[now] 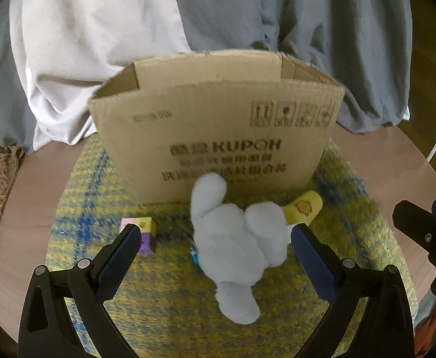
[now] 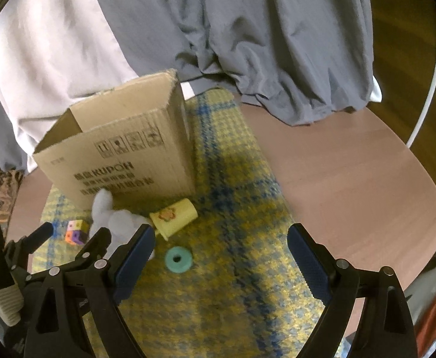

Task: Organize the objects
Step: 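Withdraw both grippers from the box toward the white bunny, then grasp the white plush bunny with the left gripper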

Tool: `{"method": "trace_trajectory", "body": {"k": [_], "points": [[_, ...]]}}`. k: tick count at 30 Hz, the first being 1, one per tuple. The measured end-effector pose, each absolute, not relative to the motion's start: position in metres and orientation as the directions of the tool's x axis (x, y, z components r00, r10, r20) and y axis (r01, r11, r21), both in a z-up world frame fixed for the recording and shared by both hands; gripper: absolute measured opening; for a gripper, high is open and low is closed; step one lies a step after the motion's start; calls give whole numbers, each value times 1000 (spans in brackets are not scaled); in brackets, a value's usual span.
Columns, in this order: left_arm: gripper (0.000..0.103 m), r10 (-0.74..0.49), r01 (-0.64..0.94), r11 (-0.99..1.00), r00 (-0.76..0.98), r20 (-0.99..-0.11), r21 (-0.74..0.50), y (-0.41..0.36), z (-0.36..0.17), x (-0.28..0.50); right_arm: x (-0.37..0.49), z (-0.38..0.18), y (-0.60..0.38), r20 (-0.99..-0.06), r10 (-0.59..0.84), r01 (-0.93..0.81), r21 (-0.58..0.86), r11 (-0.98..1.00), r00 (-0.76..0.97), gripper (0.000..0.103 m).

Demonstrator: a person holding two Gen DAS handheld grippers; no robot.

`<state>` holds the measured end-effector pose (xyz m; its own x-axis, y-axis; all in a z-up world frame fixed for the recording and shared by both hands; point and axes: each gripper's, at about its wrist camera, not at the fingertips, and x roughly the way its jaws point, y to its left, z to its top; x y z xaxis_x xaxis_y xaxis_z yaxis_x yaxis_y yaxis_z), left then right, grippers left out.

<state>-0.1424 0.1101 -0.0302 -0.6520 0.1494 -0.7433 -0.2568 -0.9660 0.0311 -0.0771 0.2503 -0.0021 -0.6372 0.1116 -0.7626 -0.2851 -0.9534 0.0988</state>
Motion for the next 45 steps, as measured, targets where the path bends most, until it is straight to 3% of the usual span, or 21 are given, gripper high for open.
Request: {"method": "trace_trajectory", "body": {"k": [28, 45], "points": [[101, 124, -300, -952, -579, -806, 69, 144, -90, -166, -78, -39, 266, -803, 107, -313, 103, -944, -587, 91], [87, 122, -293, -953, -592, -797, 72, 136, -91, -163, -83, -49, 263, -821, 91, -303, 103, -947, -564, 91]]}}
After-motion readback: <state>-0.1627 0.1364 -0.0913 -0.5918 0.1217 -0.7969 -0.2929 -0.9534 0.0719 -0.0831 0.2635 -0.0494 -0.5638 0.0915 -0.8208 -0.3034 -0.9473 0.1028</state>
